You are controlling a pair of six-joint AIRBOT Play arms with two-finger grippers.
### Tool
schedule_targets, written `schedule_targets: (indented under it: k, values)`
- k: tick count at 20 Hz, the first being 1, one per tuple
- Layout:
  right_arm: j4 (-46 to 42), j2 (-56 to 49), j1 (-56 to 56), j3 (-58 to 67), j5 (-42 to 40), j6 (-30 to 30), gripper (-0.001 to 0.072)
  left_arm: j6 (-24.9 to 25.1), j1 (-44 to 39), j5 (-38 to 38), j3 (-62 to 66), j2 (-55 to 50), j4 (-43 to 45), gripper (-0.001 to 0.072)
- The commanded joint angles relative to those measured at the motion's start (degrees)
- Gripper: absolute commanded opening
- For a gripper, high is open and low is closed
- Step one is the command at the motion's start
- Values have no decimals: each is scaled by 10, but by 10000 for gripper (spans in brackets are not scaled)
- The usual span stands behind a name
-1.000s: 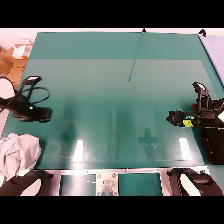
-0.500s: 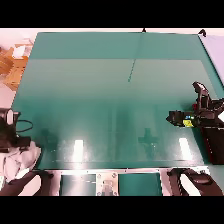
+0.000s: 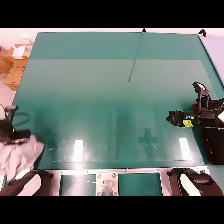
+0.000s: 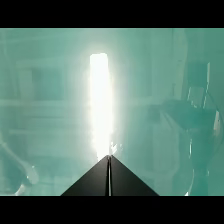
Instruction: Fold the shirts.
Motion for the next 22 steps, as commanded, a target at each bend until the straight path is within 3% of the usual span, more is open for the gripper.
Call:
schedule_targets:
  k: [1,4,6,9,10,11,12,16,20,22]
  values:
    - [0,0,0,0,0,0,14,9,-82,-19,150,2,-232,19]
    - [0,0,0,0,0,0,14,9,-248,114,245,-6,-354,19]
    - [0,0,0,0,0,0,14,13,-344,205,267,-38,-363,19]
    - [0,0,0,0,-6,0,14,24,-420,245,269,-134,-364,22]
    - [0,0,0,0,-7,0,14,31,-430,252,269,-165,-368,130]
    - [0,0,0,0,-6,0,15,30,-431,257,269,-189,-373,485]
    - [0,0,0,0,-6,0,15,30,-425,256,272,-202,-375,715]
    - [0,0,0,0,-11,0,14,30,-343,155,329,-200,-341,710]
    - [19,0,0,-1,-94,0,24,30,-266,25,317,-199,-341,710]
    - [46,-21,0,-1,-153,-1,135,30,-264,27,258,-199,-358,710]
